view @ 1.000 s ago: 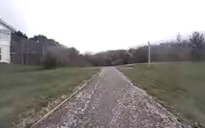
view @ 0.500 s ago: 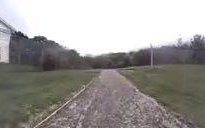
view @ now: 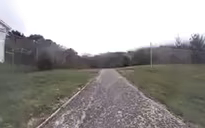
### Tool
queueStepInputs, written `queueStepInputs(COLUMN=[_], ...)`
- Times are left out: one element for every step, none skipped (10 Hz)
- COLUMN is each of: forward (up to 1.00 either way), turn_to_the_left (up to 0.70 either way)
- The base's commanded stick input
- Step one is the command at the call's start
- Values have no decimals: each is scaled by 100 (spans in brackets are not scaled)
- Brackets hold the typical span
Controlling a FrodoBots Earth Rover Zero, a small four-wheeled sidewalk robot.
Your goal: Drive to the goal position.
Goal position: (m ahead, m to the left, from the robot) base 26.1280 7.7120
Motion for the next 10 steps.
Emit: queueStepInputs(forward=[85, 85, 85, 85, 85, 85, 85, 85, 85, 85], turn_to_the_left=[-9, -24, -15, 0, 0, 0, 0, 0, 0, 0])
